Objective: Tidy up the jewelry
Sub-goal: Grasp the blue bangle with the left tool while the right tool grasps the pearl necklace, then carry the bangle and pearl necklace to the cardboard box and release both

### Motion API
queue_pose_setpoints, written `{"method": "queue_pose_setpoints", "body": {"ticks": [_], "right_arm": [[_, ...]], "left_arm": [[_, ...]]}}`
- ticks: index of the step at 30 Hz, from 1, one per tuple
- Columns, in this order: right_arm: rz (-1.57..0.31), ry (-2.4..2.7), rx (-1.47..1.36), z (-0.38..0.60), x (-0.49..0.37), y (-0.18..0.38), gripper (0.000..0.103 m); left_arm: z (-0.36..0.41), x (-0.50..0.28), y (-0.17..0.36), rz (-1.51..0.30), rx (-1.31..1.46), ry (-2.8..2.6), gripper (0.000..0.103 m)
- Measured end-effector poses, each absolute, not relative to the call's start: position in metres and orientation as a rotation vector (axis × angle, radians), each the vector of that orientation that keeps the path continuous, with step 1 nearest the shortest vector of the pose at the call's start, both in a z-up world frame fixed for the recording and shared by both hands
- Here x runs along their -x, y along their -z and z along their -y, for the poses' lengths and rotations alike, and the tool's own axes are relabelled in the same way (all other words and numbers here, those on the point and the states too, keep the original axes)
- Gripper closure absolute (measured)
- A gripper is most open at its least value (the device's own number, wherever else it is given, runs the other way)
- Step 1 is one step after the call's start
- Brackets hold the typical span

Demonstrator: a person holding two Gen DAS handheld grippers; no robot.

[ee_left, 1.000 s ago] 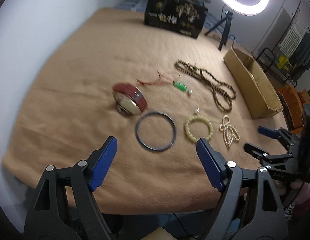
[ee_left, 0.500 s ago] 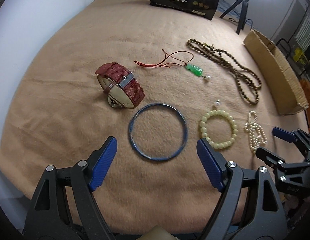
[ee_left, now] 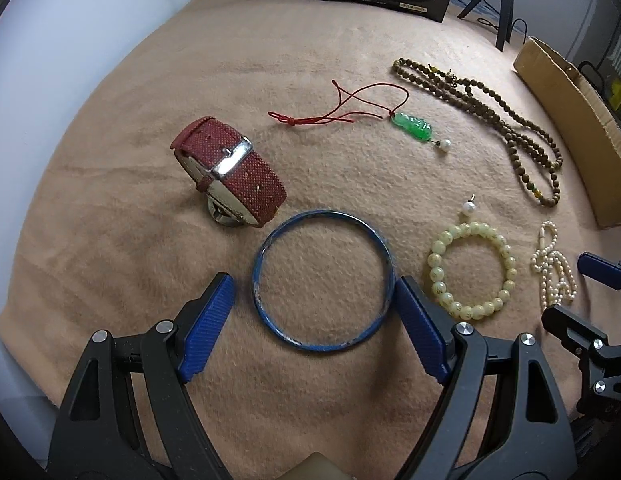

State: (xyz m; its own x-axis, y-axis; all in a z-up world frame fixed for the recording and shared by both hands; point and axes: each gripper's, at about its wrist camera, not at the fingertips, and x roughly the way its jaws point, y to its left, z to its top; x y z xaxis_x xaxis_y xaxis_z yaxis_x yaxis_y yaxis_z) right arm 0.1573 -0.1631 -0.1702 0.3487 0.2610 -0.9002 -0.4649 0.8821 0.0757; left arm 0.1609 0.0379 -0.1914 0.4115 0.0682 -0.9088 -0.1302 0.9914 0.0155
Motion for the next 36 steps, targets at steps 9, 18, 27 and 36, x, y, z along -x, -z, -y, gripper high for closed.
{"method": "queue_pose_setpoints", "body": {"ticks": [9,18,27,36], "right_arm": [[-1.112,-0.478,0.231,0.157,-0.163,0.175,0.029],[-1.084,-0.470,0.309,0.147,-0.163,0.178,0.040],[-1.071,-0.488,0.319,0.147,-0.161,0.173,0.086],[-1.085,-0.533,0.208,0.157,-0.162,0.164,0.099]], "left_arm": [[-0.043,-0.166,0.194,-1.137,0.112,-0.113,0.019],[-0.053,-0.153,0.191,-1.114,0.116,-0.099,0.029],[-0.053,-0.148,0.188,-1.104,0.133,-0.099,0.030],[-0.057,-0.134,0.174,-1.078,0.141,-0.097,0.030]]}}
